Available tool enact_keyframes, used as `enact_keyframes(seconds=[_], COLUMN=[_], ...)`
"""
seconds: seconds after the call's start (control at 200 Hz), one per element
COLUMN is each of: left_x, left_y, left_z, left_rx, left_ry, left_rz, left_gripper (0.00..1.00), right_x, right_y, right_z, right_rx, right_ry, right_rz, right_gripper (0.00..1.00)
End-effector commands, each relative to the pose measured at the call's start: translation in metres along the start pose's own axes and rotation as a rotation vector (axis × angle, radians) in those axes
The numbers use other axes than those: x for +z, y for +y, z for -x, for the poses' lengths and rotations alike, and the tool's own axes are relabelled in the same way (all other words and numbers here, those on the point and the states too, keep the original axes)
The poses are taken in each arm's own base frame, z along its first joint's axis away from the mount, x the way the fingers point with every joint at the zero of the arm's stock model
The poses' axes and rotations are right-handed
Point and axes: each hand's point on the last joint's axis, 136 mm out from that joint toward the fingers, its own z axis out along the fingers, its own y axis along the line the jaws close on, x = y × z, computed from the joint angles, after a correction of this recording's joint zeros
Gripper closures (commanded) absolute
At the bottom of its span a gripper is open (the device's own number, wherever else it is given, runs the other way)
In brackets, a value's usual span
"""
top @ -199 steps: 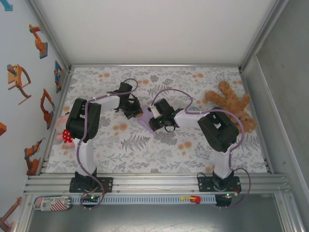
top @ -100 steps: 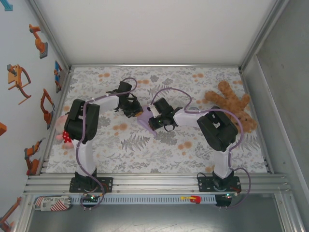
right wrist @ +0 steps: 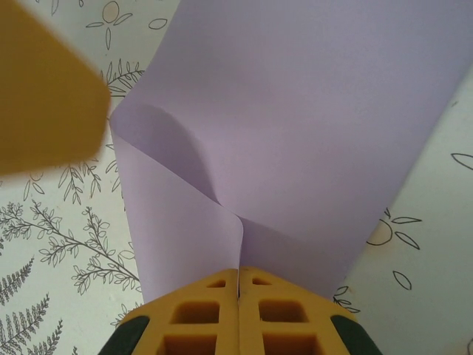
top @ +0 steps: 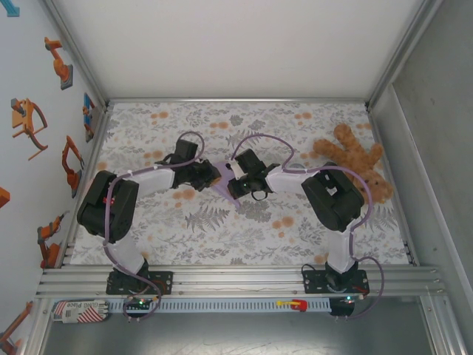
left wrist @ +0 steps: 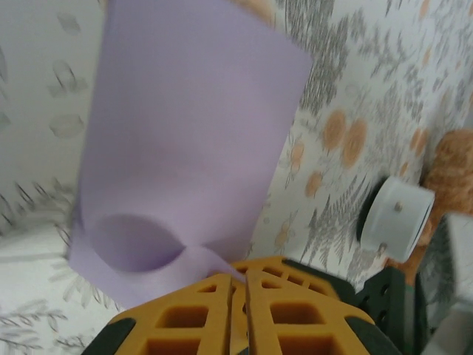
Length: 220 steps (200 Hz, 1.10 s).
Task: Fold a paper plane with a square sheet of paper (pick it up from the middle)
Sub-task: Third fold the triangle at the center of the table.
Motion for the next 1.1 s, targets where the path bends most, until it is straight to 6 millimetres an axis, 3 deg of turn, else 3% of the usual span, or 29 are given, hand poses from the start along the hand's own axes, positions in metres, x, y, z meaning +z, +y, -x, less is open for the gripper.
enact_keyframes(seconds=[0.0, 0.17, 0.341, 0.751, 1.097], left_x=[0.003, 0.019, 0.027, 0.030, 0.027], left_y=[-0.015, -0.003, 0.013, 0.035, 0.038], left_z=[-0.008, -0.024, -0.023, -0.028, -0.028], left_rx=[-0.008, -0.017, -0.045, -0.062, -0.051], left_ry=[0.013, 0.043, 0.029, 0.036, 0.035], left_rz=[-0.055, -0.013, 0.030, 0.113, 0.132], left_gripper=[0.89, 0.91, 0.94, 0.95, 0.95], right_x=[0.003, 0.004, 0.004, 0.004, 0.004], right_y=[-0.007, -0.008, -0.009, -0.009, -0.010], right_z=[-0.004, -0.005, -0.005, -0.006, -0.006], right_rx=[0.026, 0.028, 0.033, 0.033, 0.036], right_ry=[0.028, 0.029, 0.029, 0.029, 0.030], right_rz=[-0.017, -0.019, -0.022, -0.024, -0.026], right_gripper=[1.00, 1.00, 1.00, 1.00, 1.00])
